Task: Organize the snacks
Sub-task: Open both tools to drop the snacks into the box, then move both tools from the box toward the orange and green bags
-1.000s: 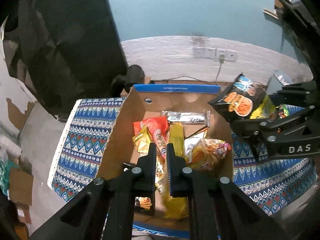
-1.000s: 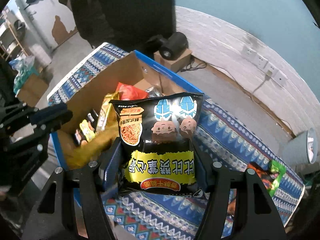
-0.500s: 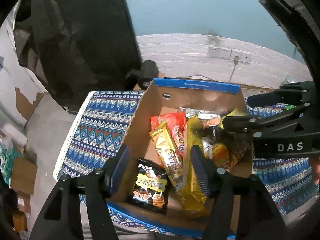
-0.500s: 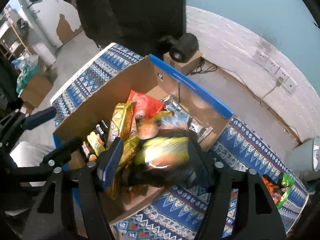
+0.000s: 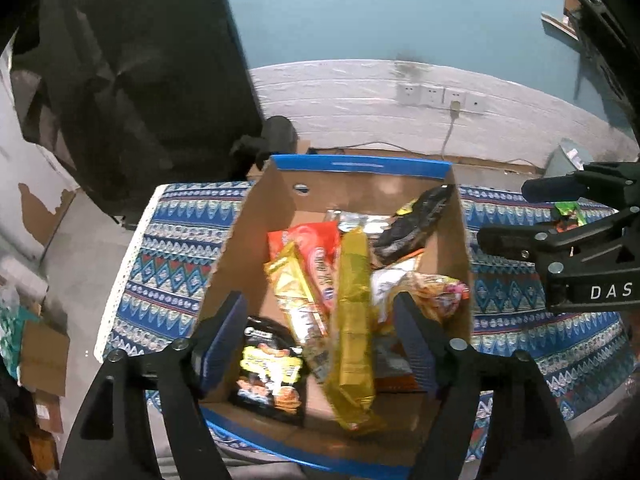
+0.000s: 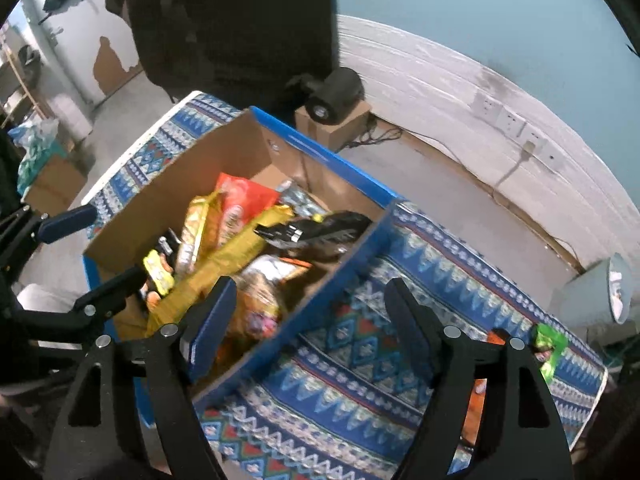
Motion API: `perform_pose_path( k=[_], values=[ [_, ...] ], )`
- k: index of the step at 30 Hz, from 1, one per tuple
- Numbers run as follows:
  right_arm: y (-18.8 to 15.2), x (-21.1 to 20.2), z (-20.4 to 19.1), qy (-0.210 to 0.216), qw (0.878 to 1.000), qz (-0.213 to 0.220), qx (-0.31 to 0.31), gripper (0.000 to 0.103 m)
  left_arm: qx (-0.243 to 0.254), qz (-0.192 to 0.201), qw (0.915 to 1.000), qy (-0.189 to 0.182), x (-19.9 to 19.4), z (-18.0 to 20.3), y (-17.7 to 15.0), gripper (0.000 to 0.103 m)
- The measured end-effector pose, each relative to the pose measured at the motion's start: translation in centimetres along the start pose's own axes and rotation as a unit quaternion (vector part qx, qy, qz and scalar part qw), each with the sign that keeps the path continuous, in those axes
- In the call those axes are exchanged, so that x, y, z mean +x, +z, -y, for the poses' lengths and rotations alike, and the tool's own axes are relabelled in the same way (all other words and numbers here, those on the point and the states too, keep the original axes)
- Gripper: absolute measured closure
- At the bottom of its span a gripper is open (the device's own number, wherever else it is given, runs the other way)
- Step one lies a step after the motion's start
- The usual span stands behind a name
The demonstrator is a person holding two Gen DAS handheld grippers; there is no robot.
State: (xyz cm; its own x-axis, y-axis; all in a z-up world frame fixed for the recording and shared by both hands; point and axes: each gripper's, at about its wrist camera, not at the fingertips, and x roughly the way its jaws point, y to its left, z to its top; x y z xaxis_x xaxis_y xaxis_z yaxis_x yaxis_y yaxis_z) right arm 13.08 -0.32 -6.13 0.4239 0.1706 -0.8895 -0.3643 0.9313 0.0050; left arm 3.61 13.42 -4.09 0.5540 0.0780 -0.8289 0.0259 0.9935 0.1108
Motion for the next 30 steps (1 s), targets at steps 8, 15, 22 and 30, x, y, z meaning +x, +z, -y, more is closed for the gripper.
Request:
perform_pose_path(
  k=[8, 15, 22, 30],
  values=[
    [-2.1, -1.5, 3.8, -0.016, 0.999, 0.001, 0.028, 0.026, 0.025, -0.015, 0.9992, -0.029, 0.3, 3.9, 0.4, 0.026],
    [-4.1, -2.8, 6.7, -0.033, 0.998, 0.004, 0.047, 0.026, 0.034, -0.025, 0.9980, -0.046, 0.6, 6.3, 1.0, 0.026],
    [-6.3, -4.3, 9.6, -0.048, 0.997, 0.009, 0.064, 0.025, 0.045, -0.030, 0.9969, -0.057, 0.6, 8.9, 1.6, 0.026],
    [-9.1, -5.8, 13.0, -0.067, 0.994, 0.010, 0.085, 0.024, 0.077, -0.035, 0.9942, -0.067, 0.6, 13.2, 2.1, 0.025]
  ],
)
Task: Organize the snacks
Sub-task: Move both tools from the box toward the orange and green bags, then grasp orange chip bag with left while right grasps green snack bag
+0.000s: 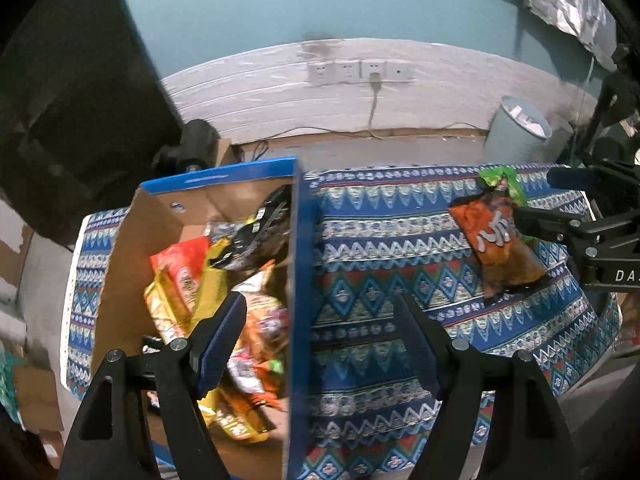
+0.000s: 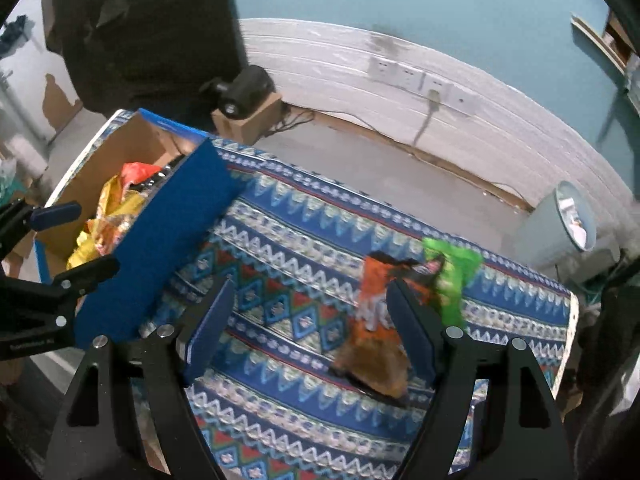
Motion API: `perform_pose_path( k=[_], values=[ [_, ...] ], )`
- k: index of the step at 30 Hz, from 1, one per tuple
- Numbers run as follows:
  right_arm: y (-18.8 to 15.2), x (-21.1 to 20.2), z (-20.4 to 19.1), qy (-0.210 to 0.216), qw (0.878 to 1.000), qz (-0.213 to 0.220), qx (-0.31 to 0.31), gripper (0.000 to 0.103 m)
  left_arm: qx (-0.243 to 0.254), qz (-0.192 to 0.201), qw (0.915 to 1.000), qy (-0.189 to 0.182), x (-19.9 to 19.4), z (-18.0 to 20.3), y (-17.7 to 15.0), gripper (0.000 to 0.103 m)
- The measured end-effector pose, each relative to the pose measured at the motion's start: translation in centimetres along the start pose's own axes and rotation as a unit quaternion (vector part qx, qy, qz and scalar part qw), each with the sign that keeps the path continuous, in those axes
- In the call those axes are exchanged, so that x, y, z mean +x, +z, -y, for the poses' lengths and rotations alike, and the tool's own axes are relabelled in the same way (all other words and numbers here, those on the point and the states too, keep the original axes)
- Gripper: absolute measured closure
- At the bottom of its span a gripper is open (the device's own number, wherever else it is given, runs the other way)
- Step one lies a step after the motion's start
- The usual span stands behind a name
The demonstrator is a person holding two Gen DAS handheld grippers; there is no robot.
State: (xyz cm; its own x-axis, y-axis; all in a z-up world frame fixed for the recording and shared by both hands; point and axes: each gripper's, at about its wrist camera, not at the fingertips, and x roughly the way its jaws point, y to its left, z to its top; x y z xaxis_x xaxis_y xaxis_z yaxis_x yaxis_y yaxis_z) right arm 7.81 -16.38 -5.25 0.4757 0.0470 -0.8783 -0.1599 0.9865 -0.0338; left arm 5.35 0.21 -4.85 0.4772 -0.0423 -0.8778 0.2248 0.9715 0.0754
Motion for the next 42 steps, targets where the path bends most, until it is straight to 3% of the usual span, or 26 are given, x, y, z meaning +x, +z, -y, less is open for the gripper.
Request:
perform_pose_path(
  k=[19, 36, 42],
  values=[
    [-4.3, -0.5, 9.7, -0.050, 0.997, -0.012, 0.060, 0.024, 0.047, -0.037, 0.9970, -0.048, 3.6, 10.4, 2.9, 0.021],
    [-6.9, 4.2, 16.7, -0.057, 0.988, -0.062, 0.129, 0.024, 0.014, -0.093, 0.9886, -0.117, 10.3, 17.3, 5.7, 0.021],
    [-7.6, 4.7, 17.6, -0.059, 0.986, -0.071, 0.139, 0.024, 0.020, -0.111, 0.9869, -0.116, 12.9, 19.3, 6.0, 0.021]
  ],
)
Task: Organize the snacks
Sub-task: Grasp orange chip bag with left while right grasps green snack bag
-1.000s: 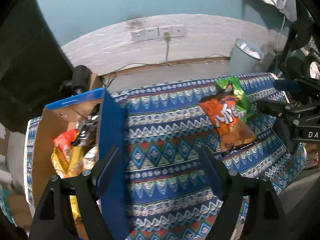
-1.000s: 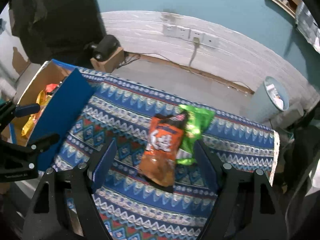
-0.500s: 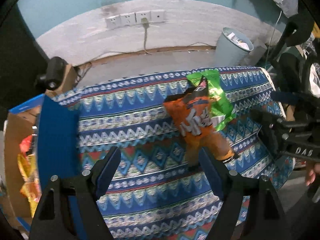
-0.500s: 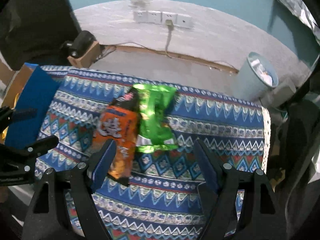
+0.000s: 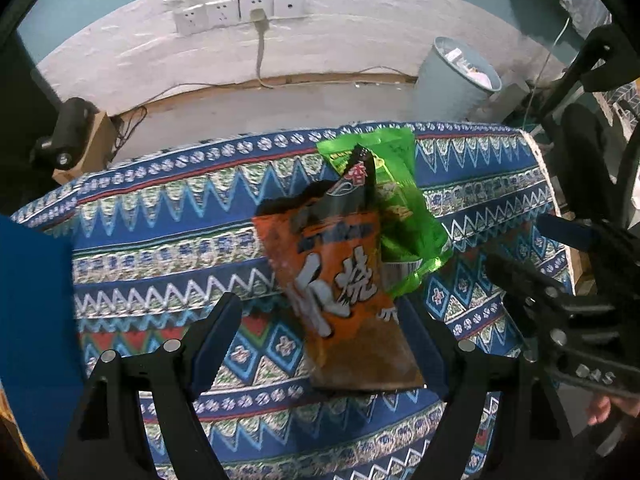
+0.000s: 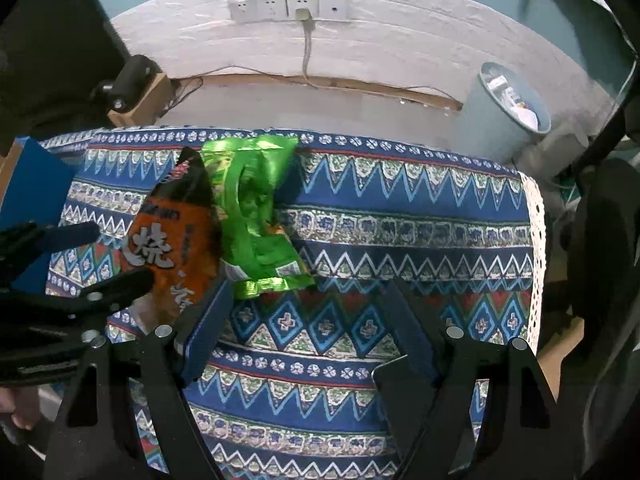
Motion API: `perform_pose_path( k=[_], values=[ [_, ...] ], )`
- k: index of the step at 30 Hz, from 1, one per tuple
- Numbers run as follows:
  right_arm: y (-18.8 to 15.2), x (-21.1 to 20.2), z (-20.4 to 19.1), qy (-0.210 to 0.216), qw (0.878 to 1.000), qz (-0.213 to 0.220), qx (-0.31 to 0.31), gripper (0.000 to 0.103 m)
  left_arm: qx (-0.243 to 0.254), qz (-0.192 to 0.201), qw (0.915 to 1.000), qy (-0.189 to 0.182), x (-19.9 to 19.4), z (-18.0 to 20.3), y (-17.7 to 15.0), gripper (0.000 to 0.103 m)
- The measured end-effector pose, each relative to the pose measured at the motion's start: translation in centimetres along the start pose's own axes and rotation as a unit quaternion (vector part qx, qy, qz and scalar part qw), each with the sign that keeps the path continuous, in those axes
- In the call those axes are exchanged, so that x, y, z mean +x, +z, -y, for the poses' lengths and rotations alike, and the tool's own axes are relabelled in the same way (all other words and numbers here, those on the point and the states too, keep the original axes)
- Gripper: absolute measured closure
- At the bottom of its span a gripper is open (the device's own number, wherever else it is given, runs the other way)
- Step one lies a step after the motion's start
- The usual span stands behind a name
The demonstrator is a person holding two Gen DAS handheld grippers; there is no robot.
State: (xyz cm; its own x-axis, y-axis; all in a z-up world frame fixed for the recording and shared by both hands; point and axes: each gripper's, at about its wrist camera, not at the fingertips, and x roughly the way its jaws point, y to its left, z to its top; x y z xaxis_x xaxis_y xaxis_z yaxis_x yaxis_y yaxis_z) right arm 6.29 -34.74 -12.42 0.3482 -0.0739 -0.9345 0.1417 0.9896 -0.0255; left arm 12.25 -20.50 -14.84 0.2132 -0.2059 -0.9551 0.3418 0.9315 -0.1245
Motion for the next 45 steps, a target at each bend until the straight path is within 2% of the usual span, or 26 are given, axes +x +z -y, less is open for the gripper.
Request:
perform_pose_path(
  k=[6, 9, 11, 16, 19, 20, 23, 29, 33, 34, 35, 36, 39, 42, 45],
  values=[
    [-0.1, 0.2, 0.7, -0.004, 1.000, -0.004, 0.009, 0.024, 0.023, -0.021, 0.9993, 0.021, 2.6, 0.2, -0.4, 0.021],
    [0.1, 0.4, 0.8, -0.005, 1.000, -0.005, 0.013, 0.024, 0.026, -0.020, 0.9992, 0.022, 3.1, -0.4, -0.9, 0.011],
    [0.3, 0.5, 0.7, -0.004, 1.000, -0.006, 0.013, 0.024, 0.028, -0.014, 0.9993, 0.022, 3.0, -0.7, -1.1, 0.009],
    [0.8, 1.2, -0.2, 0.002, 1.000, -0.008, 0.006, 0.024, 0.047, -0.009, 0.9970, 0.061, 2.1, -2.0, -1.6, 0.009],
    [1.2, 2.2, -1.1, 0.010, 1.000, -0.012, 0.002, 0.024, 0.051, -0.013, 0.9965, 0.064, 1.5, -3.0, -1.9, 0.009],
    [1.4, 2.7, -1.4, 0.016, 1.000, -0.013, 0.000, 0.024, 0.055, -0.019, 0.9953, 0.077, 1.4, -3.4, -2.1, 0.009],
    [2.0, 3.9, -2.6, 0.022, 1.000, -0.017, -0.007, 0.024, 0.048, -0.018, 0.9949, 0.087, 1.0, -4.4, -2.3, 0.009],
    [3.0, 6.4, -4.2, 0.006, 0.999, -0.015, -0.027, 0.024, 0.003, -0.020, 0.9987, 0.046, 1.9, -5.9, -2.6, 0.009],
    [3.3, 7.4, -4.2, 0.009, 1.000, -0.011, -0.024, 0.024, -0.061, -0.029, 0.9977, -0.005, 3.0, -7.8, -2.9, 0.009],
    [3.3, 7.7, -4.1, 0.009, 1.000, -0.013, -0.025, 0.025, -0.072, -0.029, 0.9969, -0.015, 3.2, -8.2, -3.0, 0.012],
    [3.3, 7.8, -4.1, 0.007, 1.000, -0.013, -0.026, 0.030, -0.082, -0.027, 0.9958, -0.031, 3.3, -8.5, -3.2, 0.015],
    [3.2, 8.0, -4.1, 0.009, 0.999, -0.014, -0.027, 0.039, -0.086, -0.027, 0.9952, -0.039, 3.3, -8.5, -3.3, 0.021],
    [2.9, 8.4, -4.1, 0.012, 0.999, -0.023, -0.029, 0.048, -0.082, -0.026, 0.9945, -0.060, 3.0, -8.2, -3.5, 0.038],
    [2.6, 8.1, -3.9, 0.013, 0.999, -0.020, -0.031, 0.057, -0.060, -0.018, 0.9971, -0.043, 2.5, -7.1, -3.6, 0.045],
    [2.3, 7.6, -4.1, 0.005, 0.999, -0.020, -0.036, 0.060, -0.050, -0.016, 0.9979, -0.039, 2.1, -6.5, -3.5, 0.054]
  ],
)
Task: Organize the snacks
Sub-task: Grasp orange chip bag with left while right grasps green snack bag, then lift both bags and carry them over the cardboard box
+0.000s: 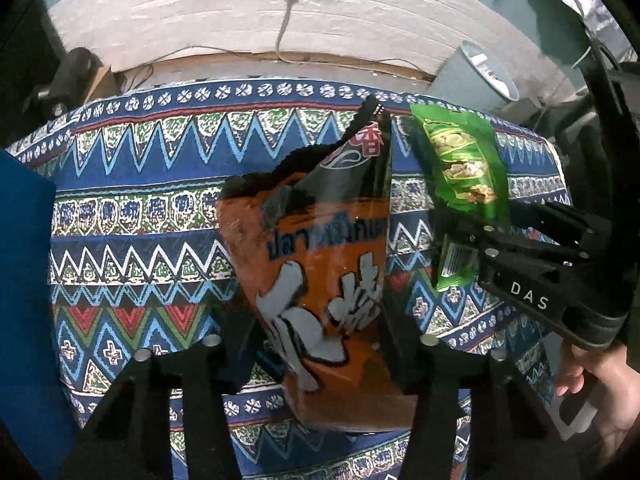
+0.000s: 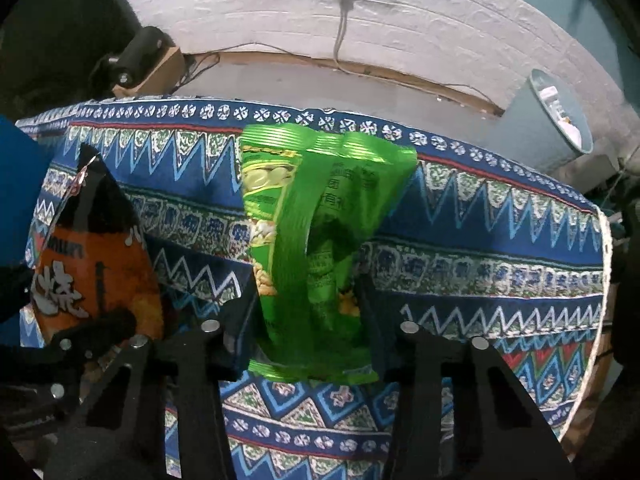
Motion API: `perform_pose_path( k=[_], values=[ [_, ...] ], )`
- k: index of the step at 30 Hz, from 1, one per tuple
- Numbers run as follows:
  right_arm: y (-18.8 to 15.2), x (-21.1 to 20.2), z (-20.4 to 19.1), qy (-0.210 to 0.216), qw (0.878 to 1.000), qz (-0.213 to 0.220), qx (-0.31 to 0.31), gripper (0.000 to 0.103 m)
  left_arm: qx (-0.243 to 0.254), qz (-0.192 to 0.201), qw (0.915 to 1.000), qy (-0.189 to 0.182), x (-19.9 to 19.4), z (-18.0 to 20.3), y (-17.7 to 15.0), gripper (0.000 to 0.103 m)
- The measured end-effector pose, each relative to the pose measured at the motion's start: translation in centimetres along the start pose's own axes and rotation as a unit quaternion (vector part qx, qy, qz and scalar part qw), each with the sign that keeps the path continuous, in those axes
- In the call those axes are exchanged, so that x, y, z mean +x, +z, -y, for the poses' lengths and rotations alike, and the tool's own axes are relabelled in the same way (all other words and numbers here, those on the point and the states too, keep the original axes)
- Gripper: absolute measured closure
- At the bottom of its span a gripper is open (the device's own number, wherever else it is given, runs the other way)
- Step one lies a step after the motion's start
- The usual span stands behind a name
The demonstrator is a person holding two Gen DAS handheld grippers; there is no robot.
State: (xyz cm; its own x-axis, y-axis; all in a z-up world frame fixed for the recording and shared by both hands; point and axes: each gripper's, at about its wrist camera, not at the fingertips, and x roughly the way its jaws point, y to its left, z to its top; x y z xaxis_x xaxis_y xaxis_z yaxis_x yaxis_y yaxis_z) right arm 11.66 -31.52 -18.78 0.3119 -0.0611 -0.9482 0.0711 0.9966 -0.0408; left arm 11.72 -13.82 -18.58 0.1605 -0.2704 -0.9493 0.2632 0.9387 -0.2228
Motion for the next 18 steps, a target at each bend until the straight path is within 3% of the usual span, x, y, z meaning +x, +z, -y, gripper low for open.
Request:
perform_pose_path(
  k=[7, 18],
  values=[
    [-1.2, -2.3, 0.2, 0.009, 1.000, 0.010, 0.007, 0.064, 0.039, 0.021, 0.9982, 0.040, -1.4, 0.5, -0.6, 0.061],
    [-3.2, -6.4, -0.7, 0.018, 0.999, 0.028, 0.006, 0.065, 0.070, 0.066, 0.9921, 0.080, -5.3, 0.5, -1.6, 0.062]
  ],
)
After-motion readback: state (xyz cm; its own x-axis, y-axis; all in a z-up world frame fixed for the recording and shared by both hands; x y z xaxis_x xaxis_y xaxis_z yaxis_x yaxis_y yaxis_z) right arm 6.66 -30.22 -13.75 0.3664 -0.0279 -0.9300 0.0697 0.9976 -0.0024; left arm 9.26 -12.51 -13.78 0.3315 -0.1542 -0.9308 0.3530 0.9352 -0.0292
